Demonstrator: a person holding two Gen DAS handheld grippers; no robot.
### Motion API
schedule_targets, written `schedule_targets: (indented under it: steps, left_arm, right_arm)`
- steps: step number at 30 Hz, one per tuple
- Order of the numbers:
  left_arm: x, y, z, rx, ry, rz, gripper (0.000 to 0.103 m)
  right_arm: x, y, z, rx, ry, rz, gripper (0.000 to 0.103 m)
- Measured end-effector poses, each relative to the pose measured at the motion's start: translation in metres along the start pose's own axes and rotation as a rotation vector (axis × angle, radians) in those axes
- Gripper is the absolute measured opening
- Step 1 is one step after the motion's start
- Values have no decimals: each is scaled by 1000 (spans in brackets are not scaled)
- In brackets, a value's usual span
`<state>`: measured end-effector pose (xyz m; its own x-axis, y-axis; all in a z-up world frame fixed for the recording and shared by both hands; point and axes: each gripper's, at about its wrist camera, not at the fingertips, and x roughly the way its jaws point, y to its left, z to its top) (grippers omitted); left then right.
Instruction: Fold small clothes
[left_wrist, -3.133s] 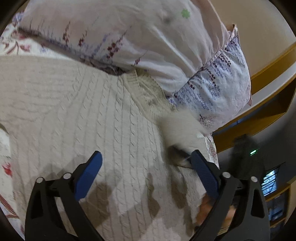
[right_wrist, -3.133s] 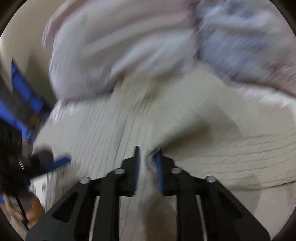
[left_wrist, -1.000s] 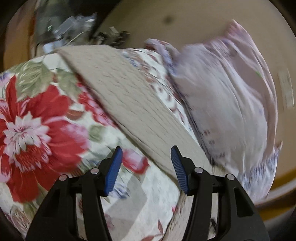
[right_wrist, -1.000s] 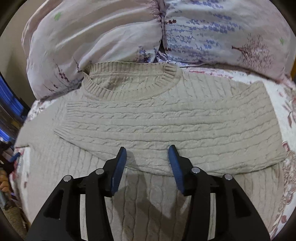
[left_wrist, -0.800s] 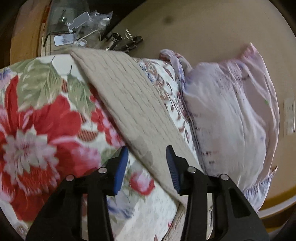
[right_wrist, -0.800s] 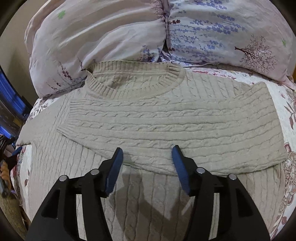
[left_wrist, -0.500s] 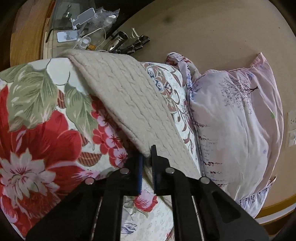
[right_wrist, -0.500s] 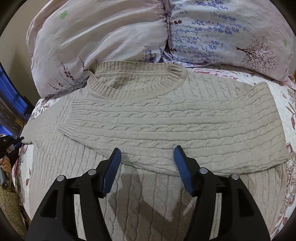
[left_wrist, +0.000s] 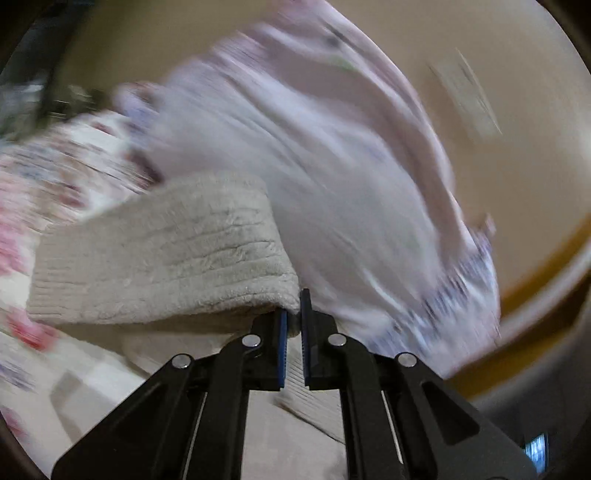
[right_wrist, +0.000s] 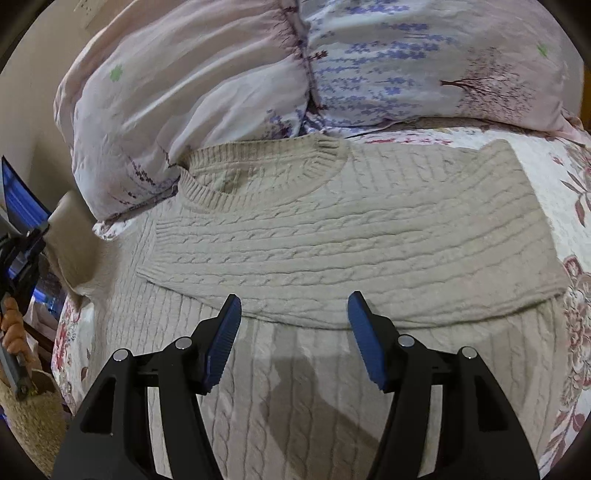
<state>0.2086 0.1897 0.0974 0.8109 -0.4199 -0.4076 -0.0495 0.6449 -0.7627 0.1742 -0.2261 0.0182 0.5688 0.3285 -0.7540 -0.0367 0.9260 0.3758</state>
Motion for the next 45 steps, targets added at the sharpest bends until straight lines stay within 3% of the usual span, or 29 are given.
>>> schedule_targets:
  steps: [2, 5, 8, 11, 14, 16, 25, 26, 27, 28, 30, 34, 36, 37, 40, 41, 43, 45]
  left_arm:
    - [26, -22, -25, 44, 65, -60, 6]
    - [69, -39, -66, 81, 200, -86, 6]
    - [106, -32, -105, 45, 356, -79, 7]
    - [114, -19, -121, -10, 405, -68, 15]
    - [101, -2, -114, -83, 378, -72, 31]
    - [91, 8, -106, -121, 336, -61, 34]
    - [61, 53, -71, -318, 188, 44, 33]
    - [58, 57, -68, -331, 173, 53, 29]
    - [57, 57, -65, -335, 150, 62, 16]
    - [58, 54, -62, -321, 142, 63, 9]
    - [60, 39, -58, -263, 128, 63, 8]
    - [79, -32, -68, -46, 140, -28, 7]
    - [95, -68, -87, 78, 199, -93, 7]
    - [111, -93, -105, 174, 283, -147, 8]
    - [142, -137, -157, 379, 505, -214, 24]
    - [144, -144, -169, 427, 541, -230, 28]
    - [135, -150, -183, 503, 557, -250, 49]
    - [122, -145, -178, 523, 523, -240, 59]
  right_arm:
    - [-4, -6, -1, 14, -5, -6, 63]
    - [-6, -15, -4, 32, -4, -16, 63]
    - [-7, -23, -6, 46, 2, -24, 63]
    - [-8, -26, -6, 48, 2, -27, 63]
    - [-8, -28, -6, 55, -1, -23, 63]
    - [-8, -27, -6, 56, -3, -23, 63]
    - [-9, -27, -5, 49, -3, -1, 64]
    - [-10, -29, -6, 51, -4, 1, 64]
    - [-11, -30, -6, 52, -6, 1, 64]
    - [-12, -31, -6, 54, -9, 2, 64]
    - [-15, -33, -6, 59, -18, 1, 64]
    - [-24, -42, -7, 79, -45, -5, 64]
    - [-29, -49, -10, 98, -61, -19, 64]
    - [-31, -53, -12, 108, -66, -28, 64]
    - [-34, -72, -18, 162, -69, -61, 64]
    - [-35, -77, -21, 177, -70, -70, 64]
    - [-40, -86, -25, 204, -78, -81, 63]
    - [-48, -95, -25, 225, -99, -83, 63]
